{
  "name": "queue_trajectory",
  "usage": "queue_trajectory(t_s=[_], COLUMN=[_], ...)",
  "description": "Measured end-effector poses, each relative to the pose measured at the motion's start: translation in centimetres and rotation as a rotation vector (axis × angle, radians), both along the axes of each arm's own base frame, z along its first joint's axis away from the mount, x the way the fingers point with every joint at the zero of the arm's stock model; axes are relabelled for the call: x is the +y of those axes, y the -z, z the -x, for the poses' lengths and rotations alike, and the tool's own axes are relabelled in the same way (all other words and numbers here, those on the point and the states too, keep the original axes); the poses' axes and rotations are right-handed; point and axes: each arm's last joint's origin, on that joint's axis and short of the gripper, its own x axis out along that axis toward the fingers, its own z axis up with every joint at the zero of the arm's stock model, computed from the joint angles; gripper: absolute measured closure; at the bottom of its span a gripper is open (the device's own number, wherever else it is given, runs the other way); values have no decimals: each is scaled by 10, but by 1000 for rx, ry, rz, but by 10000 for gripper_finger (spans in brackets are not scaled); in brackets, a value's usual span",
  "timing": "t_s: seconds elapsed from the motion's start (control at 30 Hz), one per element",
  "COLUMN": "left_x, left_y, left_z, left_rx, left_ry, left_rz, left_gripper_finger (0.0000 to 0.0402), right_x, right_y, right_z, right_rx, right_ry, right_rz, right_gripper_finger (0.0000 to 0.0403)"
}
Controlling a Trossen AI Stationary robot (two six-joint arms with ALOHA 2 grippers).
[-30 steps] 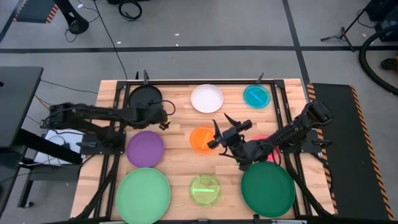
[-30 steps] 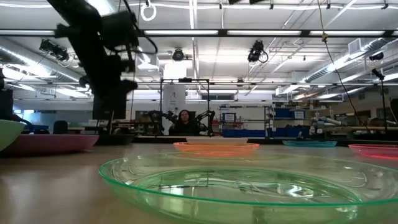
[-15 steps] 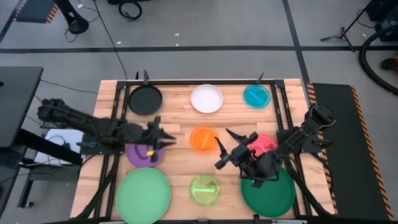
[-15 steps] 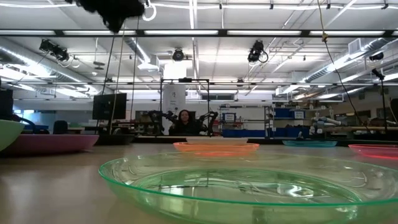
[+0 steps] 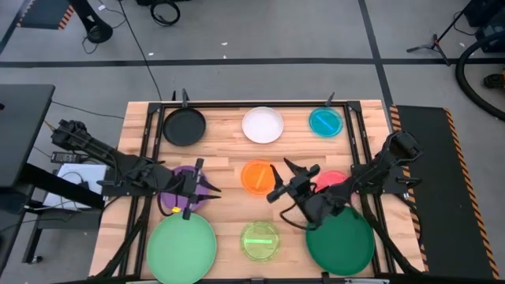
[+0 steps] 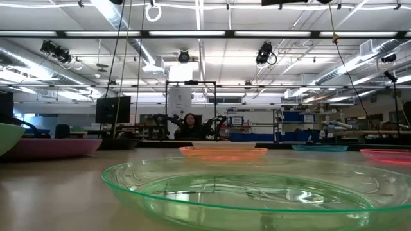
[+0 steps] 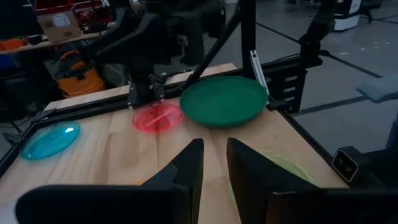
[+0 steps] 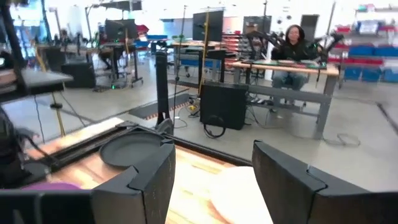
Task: Stack plastic plates
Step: Stack the purple plate on top of the black plate
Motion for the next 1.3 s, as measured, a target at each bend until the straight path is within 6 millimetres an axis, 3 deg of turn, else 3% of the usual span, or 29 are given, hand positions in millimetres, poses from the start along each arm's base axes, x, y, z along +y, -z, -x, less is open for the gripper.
queue_trajectory(t_s=[0.13, 0.3, 0.43, 0.6, 0.73, 0.9, 1.3], left_x=[0, -11, -34, -72, -93, -108, -114], left_y=[0, 2, 3, -2, -7, -6, -2], left_z=[0, 5, 19, 48, 73, 94, 99], left_rx=[7, 43, 73, 46, -10, -36, -14], left_ry=[-9, 28, 146, 371, 455, 440, 395], left_rz=[44, 123, 173, 187, 190, 158, 189], left_gripper_finger=[321, 321, 321, 321, 321, 321, 322], right_x=[21, 78, 121, 156, 169, 174, 171], right_y=[-6, -29, -37, -23, -9, 5, 0], right_z=[-22, -58, -83, -104, -113, -116, -115], right_rx=[12, 62, 66, 46, -5, -72, -56], right_ry=[-17, -82, -126, -152, -160, -164, -159], right_rz=[7, 42, 46, 34, -4, -53, -42], right_gripper_finger=[196, 203, 204, 204, 204, 204, 216])
